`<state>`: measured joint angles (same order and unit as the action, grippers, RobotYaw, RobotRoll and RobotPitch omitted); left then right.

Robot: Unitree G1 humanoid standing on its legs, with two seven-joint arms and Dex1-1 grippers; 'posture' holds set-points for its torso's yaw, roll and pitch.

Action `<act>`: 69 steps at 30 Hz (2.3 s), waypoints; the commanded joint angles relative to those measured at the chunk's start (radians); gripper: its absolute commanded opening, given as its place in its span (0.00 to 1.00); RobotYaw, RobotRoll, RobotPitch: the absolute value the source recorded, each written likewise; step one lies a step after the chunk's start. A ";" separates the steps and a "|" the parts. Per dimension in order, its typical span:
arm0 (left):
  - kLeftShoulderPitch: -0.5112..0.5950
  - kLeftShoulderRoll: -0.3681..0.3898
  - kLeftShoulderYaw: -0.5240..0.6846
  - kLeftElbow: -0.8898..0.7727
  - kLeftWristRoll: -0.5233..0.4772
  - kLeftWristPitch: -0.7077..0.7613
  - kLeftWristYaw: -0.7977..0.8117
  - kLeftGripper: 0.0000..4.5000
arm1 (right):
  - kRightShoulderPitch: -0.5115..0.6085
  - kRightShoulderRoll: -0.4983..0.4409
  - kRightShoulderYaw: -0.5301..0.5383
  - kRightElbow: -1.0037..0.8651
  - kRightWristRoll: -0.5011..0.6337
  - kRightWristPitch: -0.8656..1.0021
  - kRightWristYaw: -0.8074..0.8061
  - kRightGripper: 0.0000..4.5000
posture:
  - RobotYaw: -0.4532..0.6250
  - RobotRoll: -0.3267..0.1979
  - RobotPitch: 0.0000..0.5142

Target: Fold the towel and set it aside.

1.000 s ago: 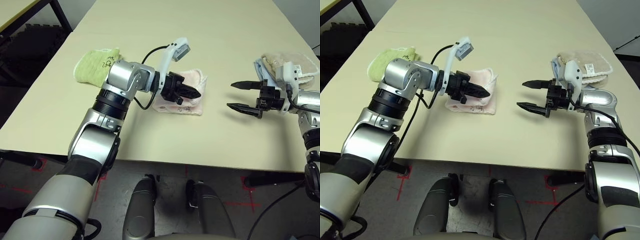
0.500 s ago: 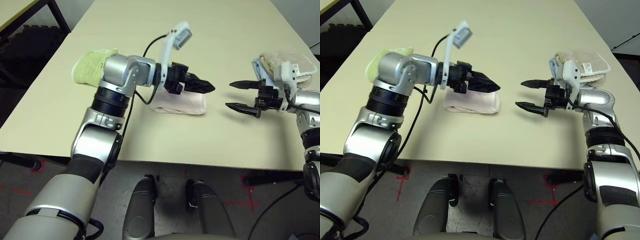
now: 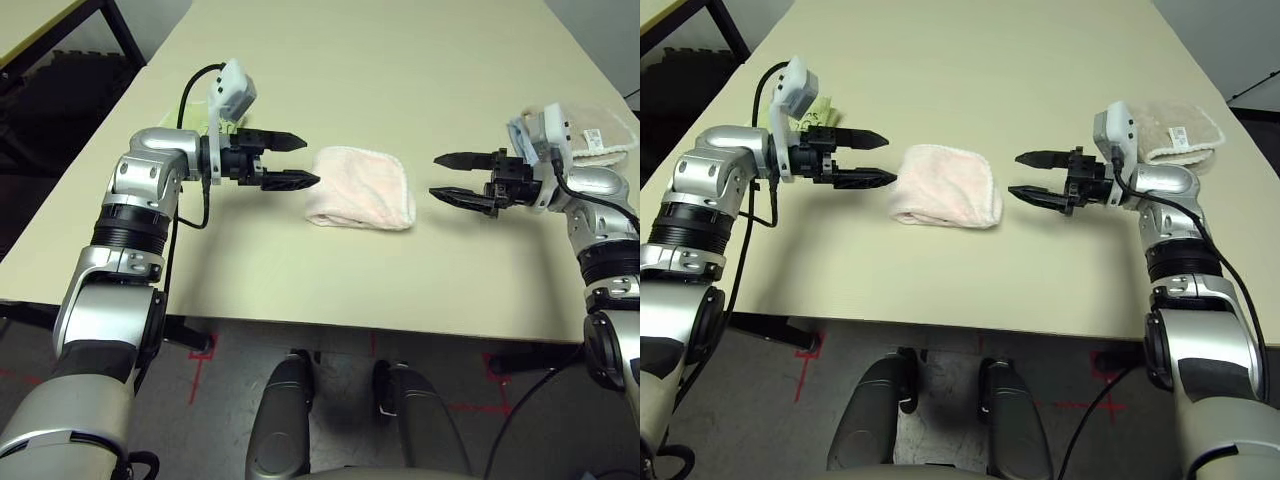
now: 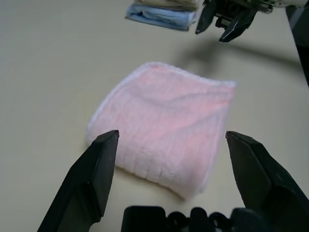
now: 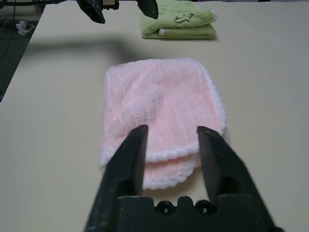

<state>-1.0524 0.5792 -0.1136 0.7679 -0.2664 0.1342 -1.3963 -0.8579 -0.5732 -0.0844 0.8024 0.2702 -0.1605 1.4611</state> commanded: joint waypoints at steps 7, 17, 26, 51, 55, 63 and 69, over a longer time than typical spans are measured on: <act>-0.050 -0.073 0.052 0.187 0.020 -0.248 -0.093 1.00 | 0.002 0.050 0.038 -0.001 -0.013 -0.009 -0.001 0.00 | 0.51 0.62 0.32; -0.073 -0.117 0.084 0.237 0.010 -0.204 -0.145 0.19 | 0.010 0.106 0.042 -0.092 0.018 0.052 -0.021 0.00 | 0.50 0.62 0.33; -0.066 -0.272 0.060 0.295 0.082 -0.228 -0.026 0.01 | 0.006 0.223 0.088 0.012 -0.049 0.026 -0.131 0.00 | 0.51 0.62 0.33; -0.074 -0.168 0.037 0.427 0.254 -0.324 0.043 0.01 | -0.009 0.162 0.069 0.165 -0.080 -0.061 -0.142 0.00 | 0.51 0.62 0.32; -0.150 -0.187 0.102 0.404 0.186 -0.273 0.001 0.01 | -0.065 0.147 0.006 0.113 0.003 0.016 -0.127 0.00 | 0.50 0.62 0.32; -0.215 -0.262 0.187 0.458 0.147 -0.173 0.156 0.01 | -0.133 0.236 0.018 0.176 -0.064 -0.003 -0.313 0.00 | 0.49 0.62 0.34; -0.179 -0.292 0.169 0.487 0.180 -0.169 0.220 0.01 | -0.174 0.305 0.026 0.298 -0.121 -0.058 -0.431 0.00 | 0.48 0.62 0.36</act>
<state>-1.2445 0.2928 0.0657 1.2343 -0.1079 -0.0406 -1.1924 -1.0232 -0.2716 -0.0650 1.0693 0.1660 -0.1982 1.0527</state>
